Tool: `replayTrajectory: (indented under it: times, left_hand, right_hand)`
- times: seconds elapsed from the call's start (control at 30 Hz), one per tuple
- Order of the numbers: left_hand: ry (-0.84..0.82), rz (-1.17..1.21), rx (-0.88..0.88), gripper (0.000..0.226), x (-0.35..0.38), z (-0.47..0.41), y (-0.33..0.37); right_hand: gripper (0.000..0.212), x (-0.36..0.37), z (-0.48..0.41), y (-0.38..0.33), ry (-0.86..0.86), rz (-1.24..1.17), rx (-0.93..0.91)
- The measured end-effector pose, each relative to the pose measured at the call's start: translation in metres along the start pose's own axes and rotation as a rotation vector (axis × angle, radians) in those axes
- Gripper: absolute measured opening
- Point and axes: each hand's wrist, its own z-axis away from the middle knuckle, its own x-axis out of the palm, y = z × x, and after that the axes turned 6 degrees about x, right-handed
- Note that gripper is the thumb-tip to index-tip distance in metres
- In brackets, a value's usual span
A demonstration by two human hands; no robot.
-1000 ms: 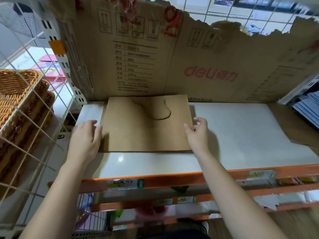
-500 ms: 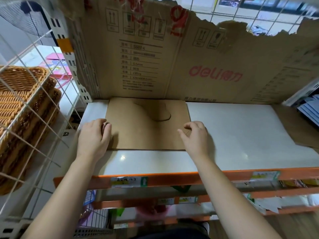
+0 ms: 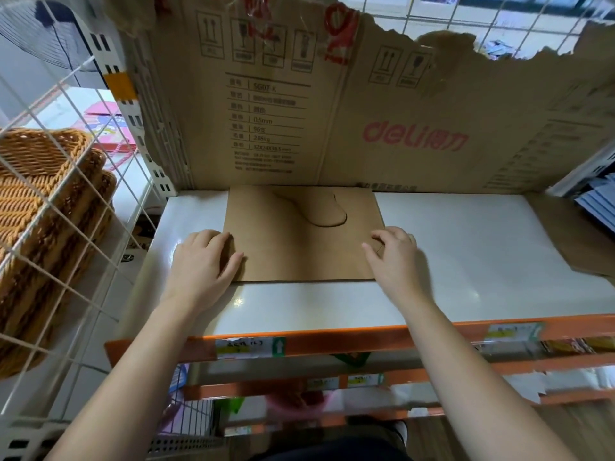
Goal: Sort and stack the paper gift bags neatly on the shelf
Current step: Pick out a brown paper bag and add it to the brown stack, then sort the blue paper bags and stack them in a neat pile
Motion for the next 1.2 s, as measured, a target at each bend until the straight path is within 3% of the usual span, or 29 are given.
replayTrajectory:
  times: [0.23, 0.33, 0.47, 0.73, 1.0, 1.2]
  left_hand:
    - [0.052, -0.067, 0.008, 0.043, -0.001, -0.006, 0.004]
    - [0.092, -0.034, 0.009, 0.054, -0.005, -0.020, 0.017]
    - [0.113, -0.019, 0.152, 0.041, -0.002, -0.046, 0.067]
    - [0.083, -0.043, 0.393, 0.039, 0.030, -0.080, 0.217]
    - [0.014, 0.057, 0.547, 0.055, 0.085, -0.099, 0.443]
    - [0.029, 0.158, 0.619, 0.045, 0.121, -0.095, 0.587]
  right_hand:
    - [0.040, 0.000, 0.001, 0.009, -0.021, -0.075, -0.034]
    - [0.036, -0.011, -0.001, 0.019, -0.020, -0.144, -0.028]
    - [0.027, -0.039, -0.009, 0.048, 0.071, -0.197, -0.041]
    - [0.031, -0.122, -0.021, 0.149, 0.229, -0.142, -0.034]
    - [0.034, -0.226, -0.018, 0.314, 0.312, -0.105, 0.044]
    - [0.032, -0.290, -0.009, 0.426, 0.328, -0.069, 0.087]
